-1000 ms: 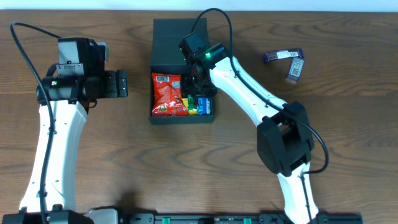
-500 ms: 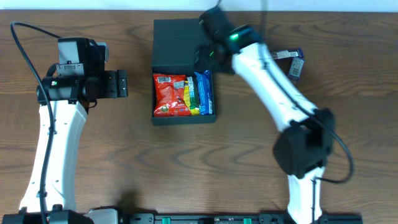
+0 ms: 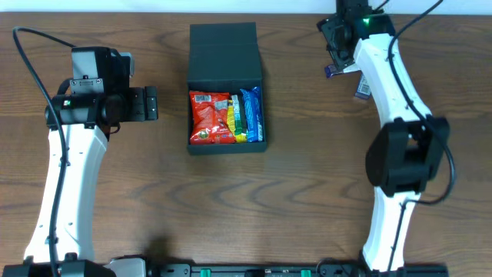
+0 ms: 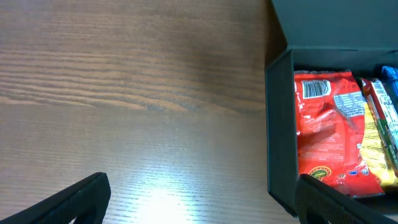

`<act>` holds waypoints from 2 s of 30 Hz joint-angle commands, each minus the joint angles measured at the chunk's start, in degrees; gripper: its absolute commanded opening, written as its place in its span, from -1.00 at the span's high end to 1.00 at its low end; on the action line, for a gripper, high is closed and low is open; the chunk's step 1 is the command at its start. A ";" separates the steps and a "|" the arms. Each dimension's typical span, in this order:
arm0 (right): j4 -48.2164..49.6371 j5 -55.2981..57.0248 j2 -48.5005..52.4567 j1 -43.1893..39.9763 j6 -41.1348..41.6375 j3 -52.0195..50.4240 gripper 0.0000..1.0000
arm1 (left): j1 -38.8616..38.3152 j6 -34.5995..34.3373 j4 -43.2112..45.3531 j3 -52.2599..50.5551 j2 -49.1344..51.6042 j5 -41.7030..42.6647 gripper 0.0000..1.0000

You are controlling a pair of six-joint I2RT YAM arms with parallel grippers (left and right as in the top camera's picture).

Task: Pack container
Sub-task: 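Move the right gripper to the purple bar and grasp it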

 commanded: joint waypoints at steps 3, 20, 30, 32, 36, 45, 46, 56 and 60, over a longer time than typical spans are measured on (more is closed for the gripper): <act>-0.48 -9.81 9.27 -4.52 4.37 7.08 -0.68 | 0.15 0.59 -0.15 1.27 -0.50 -0.42 -0.91; -13.81 -12.63 19.43 -8.11 7.26 19.15 -0.72 | 0.15 0.57 -0.17 1.27 -0.07 -0.42 -0.91; -14.03 -13.14 21.27 -9.90 8.44 19.12 -0.55 | 0.15 0.57 -0.79 1.27 0.66 -0.42 -0.91; -14.03 -14.34 21.62 -10.47 8.44 19.12 -0.43 | 0.15 0.57 -0.72 1.27 0.66 -0.44 -0.91; -14.03 -14.86 21.86 -11.32 8.20 19.12 -0.22 | 0.15 0.57 -0.61 1.27 0.66 -0.44 -0.91; -14.27 -15.45 21.88 -12.33 5.81 19.12 0.21 | 0.15 0.57 -0.39 1.27 0.66 -0.42 -0.91; -14.27 -15.61 21.88 -12.35 5.60 19.12 0.24 | 0.15 0.57 -0.39 1.27 0.66 -0.42 -0.91; -16.17 -16.39 21.88 -12.57 0.44 19.12 0.39 | 0.15 0.57 -0.42 1.27 0.66 -0.42 -0.91; -16.57 -16.44 21.88 -12.11 -4.31 19.15 0.41 | 0.15 0.57 -0.42 1.27 0.66 -0.42 -0.91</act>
